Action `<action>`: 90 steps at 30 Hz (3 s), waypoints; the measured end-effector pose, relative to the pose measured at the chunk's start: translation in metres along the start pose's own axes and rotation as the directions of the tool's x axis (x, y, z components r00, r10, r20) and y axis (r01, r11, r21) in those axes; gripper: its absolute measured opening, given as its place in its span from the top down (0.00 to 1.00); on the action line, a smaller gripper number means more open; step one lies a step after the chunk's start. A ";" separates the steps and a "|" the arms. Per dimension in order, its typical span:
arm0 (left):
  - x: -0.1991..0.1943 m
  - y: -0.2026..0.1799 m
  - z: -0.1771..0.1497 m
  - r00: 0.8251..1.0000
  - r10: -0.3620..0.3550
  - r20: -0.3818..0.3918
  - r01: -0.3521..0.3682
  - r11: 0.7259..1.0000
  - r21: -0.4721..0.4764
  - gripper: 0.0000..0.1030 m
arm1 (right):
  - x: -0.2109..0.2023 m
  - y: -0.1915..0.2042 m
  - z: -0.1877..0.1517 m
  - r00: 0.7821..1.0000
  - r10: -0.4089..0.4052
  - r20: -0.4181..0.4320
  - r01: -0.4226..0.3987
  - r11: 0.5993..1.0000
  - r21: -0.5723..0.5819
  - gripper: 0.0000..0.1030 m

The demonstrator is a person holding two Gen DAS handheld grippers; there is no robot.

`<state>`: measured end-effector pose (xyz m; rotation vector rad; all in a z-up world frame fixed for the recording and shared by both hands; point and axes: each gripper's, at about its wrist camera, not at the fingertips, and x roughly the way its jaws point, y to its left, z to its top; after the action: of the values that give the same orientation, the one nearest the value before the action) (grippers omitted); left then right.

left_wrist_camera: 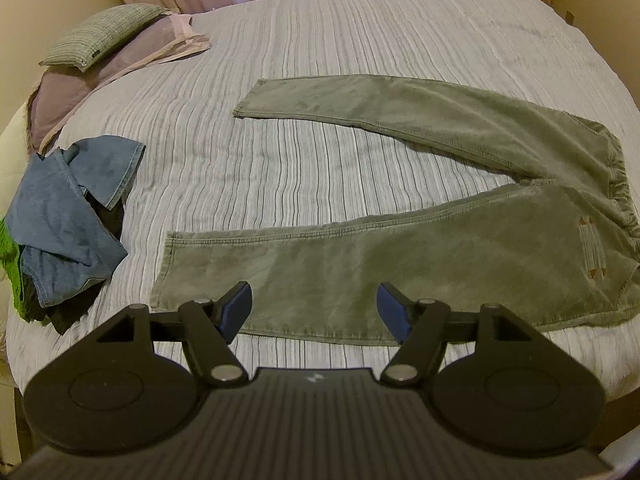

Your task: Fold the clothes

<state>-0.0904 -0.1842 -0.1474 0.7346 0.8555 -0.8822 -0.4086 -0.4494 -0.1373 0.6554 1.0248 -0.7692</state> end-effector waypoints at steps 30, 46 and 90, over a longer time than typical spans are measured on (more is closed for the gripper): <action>0.011 -0.021 -0.024 0.996 -0.069 -0.058 0.074 0.993 0.096 0.36 | 0.006 -0.001 -0.023 0.997 -0.041 -0.069 0.043 0.999 0.033 0.06; 0.015 -0.029 -0.018 0.996 -0.047 -0.079 0.053 0.996 0.073 0.36 | 0.014 -0.006 -0.011 0.996 -0.028 -0.079 0.028 1.000 0.005 0.06; 0.112 -0.086 0.081 0.991 -0.120 -0.064 0.125 0.989 0.082 0.36 | 0.087 -0.127 0.094 0.997 0.024 0.069 -0.029 0.998 0.058 0.06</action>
<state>-0.0987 -0.3278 -0.2231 0.7922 0.9278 -1.0159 -0.4384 -0.6177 -0.1964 0.6876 0.9324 -0.7958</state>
